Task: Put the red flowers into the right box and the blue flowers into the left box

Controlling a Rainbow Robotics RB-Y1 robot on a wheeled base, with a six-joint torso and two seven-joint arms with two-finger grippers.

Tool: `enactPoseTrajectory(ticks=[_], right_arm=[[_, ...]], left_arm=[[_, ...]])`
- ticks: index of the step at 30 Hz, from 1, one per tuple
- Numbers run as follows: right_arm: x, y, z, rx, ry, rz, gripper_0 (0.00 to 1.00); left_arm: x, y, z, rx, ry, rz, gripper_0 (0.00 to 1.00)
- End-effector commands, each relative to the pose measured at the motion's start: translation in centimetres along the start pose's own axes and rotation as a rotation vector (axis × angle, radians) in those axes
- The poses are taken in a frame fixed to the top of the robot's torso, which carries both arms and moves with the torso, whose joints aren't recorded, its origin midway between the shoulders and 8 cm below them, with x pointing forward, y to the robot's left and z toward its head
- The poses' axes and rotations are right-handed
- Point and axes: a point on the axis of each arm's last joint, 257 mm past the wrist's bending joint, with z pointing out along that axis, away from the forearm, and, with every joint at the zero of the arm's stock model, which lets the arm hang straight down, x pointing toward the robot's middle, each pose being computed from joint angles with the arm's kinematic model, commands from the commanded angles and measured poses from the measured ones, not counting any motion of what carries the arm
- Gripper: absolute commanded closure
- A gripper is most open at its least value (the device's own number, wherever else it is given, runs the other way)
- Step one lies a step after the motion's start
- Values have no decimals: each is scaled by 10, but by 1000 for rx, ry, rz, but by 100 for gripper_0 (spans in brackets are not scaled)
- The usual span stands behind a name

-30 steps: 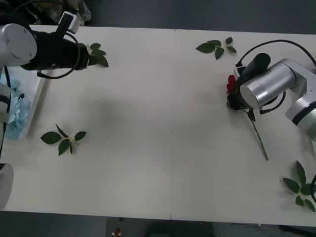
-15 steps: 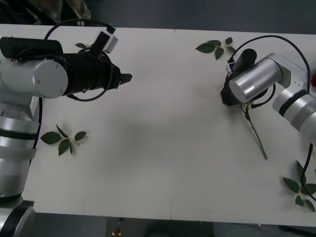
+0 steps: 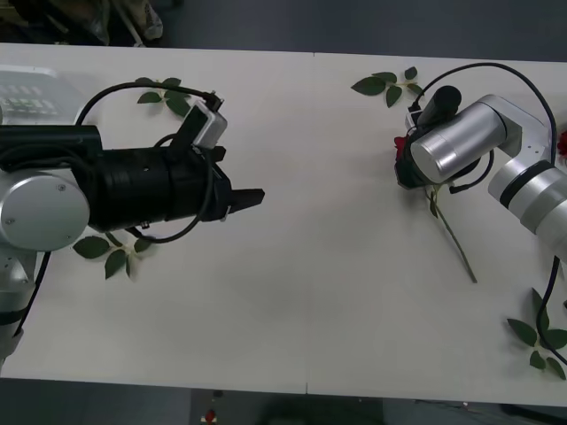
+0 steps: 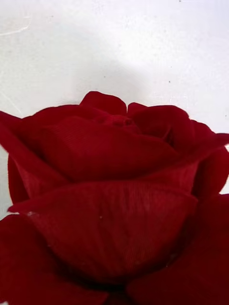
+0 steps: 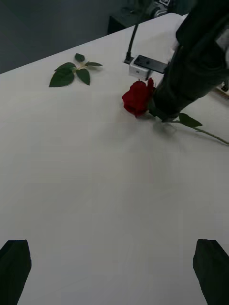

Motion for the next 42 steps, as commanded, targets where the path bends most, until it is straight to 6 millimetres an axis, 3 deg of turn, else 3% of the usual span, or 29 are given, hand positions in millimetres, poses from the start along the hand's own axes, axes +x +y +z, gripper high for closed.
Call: enactPoseTrajectory(ticks=[1,8,15,20,24,30,36,42], right_arm=[[-22,0,-10,1,-43,27,100],[-29,-7,-16,-6,-50,40,100],[-48,-23,-52,-42,-53,63,100],[-51,-50,-82,-69,-61,84,100],[-46,-78,-104,-77,-77,110,100],[-28,-143,-131,-44,-79,120,100],[-12,-221,-143,0,-69,119,100],[-6,-279,-150,67,-77,86,100]], left_arm=[[-16,-11,-6,22,-34,51,0],[7,-13,-6,17,-3,47,0],[12,-10,-7,6,7,52,0],[12,-10,-7,6,7,52,0],[12,-10,-7,6,7,52,0],[12,-10,-7,6,7,52,0],[12,-10,-7,6,7,52,0],[12,-10,-7,6,7,52,0]])
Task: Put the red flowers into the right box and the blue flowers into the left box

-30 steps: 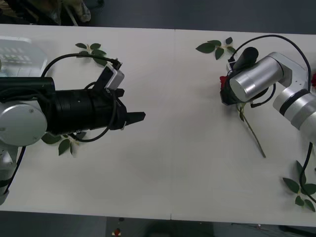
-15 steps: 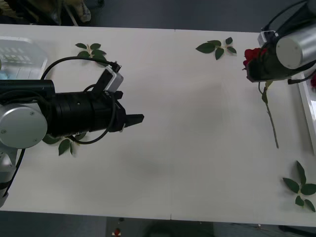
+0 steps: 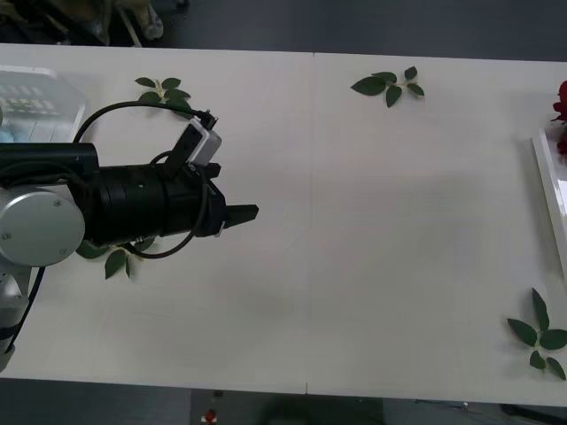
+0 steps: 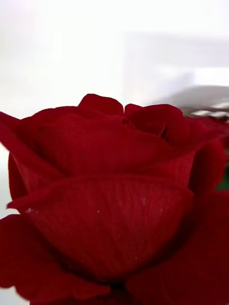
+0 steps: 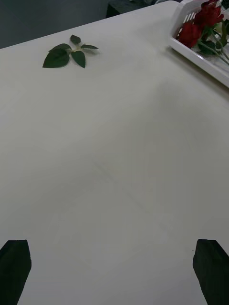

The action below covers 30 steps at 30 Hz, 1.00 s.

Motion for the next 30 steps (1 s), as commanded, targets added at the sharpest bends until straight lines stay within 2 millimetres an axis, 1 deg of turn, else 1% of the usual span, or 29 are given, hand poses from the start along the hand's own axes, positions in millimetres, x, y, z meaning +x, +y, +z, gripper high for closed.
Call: enactPoseTrajectory(ticks=[1,2,4,7,9,10,11,13,15,23,26,30], right_arm=[[-27,-45,-21,65,-63,-86,100],[-29,-49,-21,70,-70,-85,100],[-40,-63,-24,87,-102,-90,100],[-48,-80,-24,107,-127,-62,100],[-50,-92,-23,121,-130,-36,100],[-52,-95,-23,128,-132,-36,100],[-51,-105,-22,149,-131,-35,100],[-51,-115,-21,179,-134,-39,100],[-49,-129,-21,219,-131,-48,100],[-12,-173,-2,306,-77,-31,100],[-6,-179,4,323,-76,-44,100],[-3,-181,7,325,-83,-46,100]], left_arm=[[-13,-6,-3,0,-25,87,0],[-13,-6,-3,0,-25,87,0],[-13,-6,-3,0,-25,87,0],[-13,-6,-3,0,-25,87,0],[-13,-6,-3,0,-25,87,0],[-13,-6,-3,0,-25,87,0],[-13,-6,-3,0,-25,87,0],[-13,-6,-3,0,-25,87,0],[-13,-6,-3,0,-25,87,0],[-13,-6,-3,0,-25,87,0],[-13,-6,-3,0,-25,87,0],[-13,-6,-3,0,-25,87,0]])
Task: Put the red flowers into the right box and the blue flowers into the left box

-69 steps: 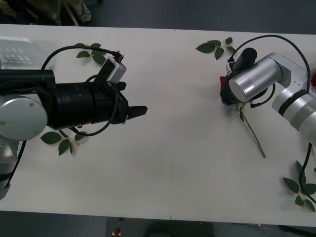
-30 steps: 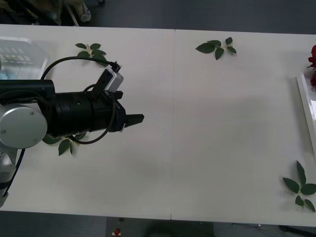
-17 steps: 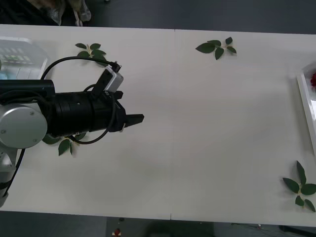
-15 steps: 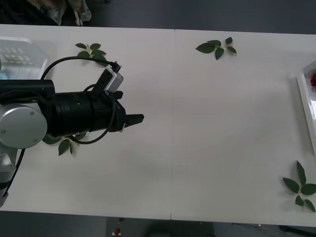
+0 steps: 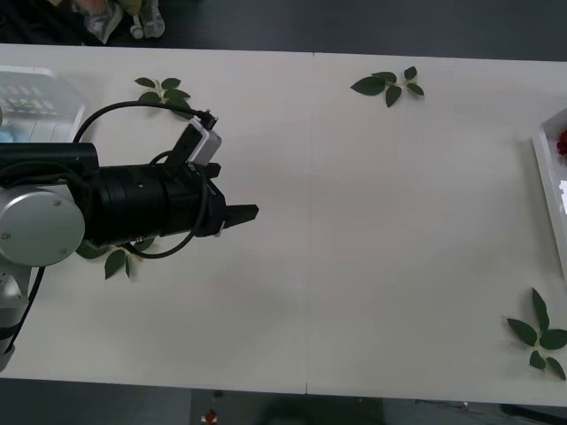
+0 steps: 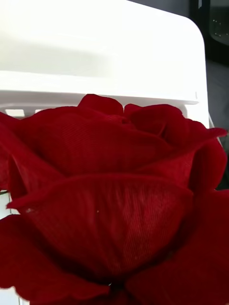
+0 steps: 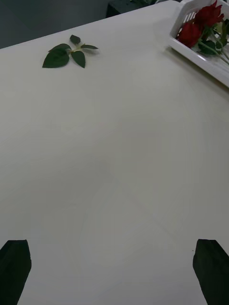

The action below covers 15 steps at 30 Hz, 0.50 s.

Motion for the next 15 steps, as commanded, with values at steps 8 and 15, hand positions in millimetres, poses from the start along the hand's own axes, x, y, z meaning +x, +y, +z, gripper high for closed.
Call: enactPoseTrajectory(ticks=[8,15], right_arm=[[-11,-18,-8,35,-31,-78,100],[-16,-17,-8,31,-52,-79,61]], left_arm=[[-13,-6,-3,0,-25,87,0],[-13,-6,-3,0,-25,87,0]])
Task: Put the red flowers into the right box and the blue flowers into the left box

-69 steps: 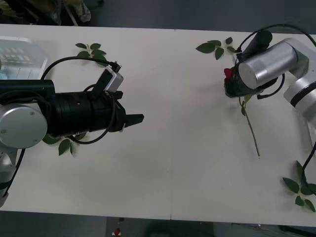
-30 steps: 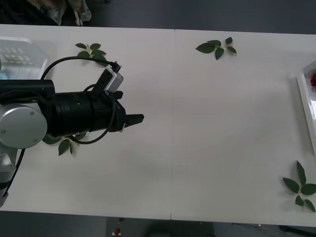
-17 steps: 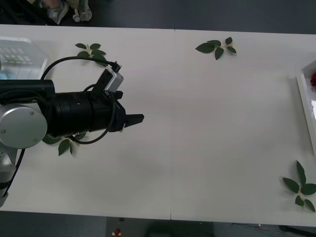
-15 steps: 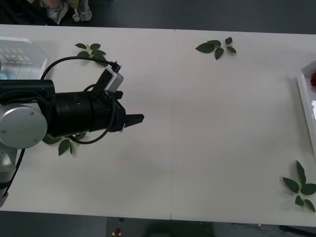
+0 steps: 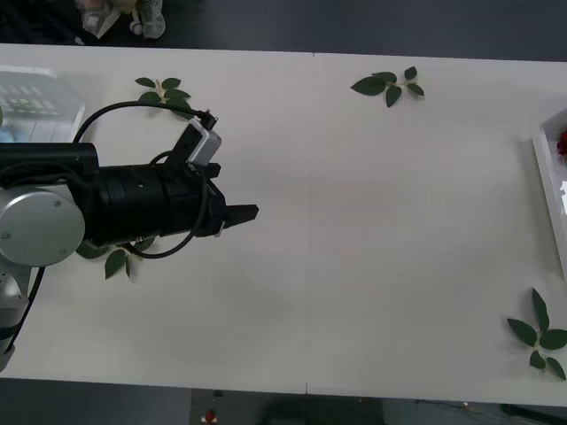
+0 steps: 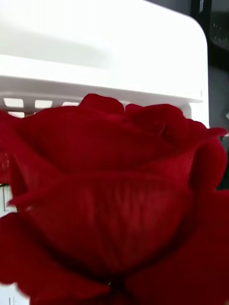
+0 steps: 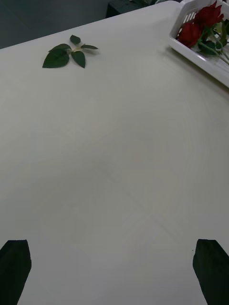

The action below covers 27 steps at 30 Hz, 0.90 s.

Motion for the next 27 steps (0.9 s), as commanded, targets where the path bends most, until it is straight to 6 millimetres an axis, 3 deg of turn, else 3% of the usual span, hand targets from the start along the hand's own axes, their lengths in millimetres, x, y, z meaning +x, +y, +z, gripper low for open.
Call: enactPoseTrajectory(ticks=[1,3,6,13,19,27], right_arm=[[-20,-21,-14,24,-48,-28,48],[-20,-19,-14,17,-49,-27,22],[-21,-16,-14,7,-52,-25,15],[-20,-13,-13,-7,-51,-29,12],[-21,10,-19,-106,-42,14,13],[-29,68,-50,-255,-42,-78,12]], left_arm=[[-13,-6,-3,0,-25,87,0],[-13,-6,-3,0,-25,87,0],[-13,-6,-3,0,-25,87,0],[-13,-6,-3,0,-25,87,0],[-13,-6,-3,0,-25,87,0],[-13,-6,-3,0,-25,87,0]])
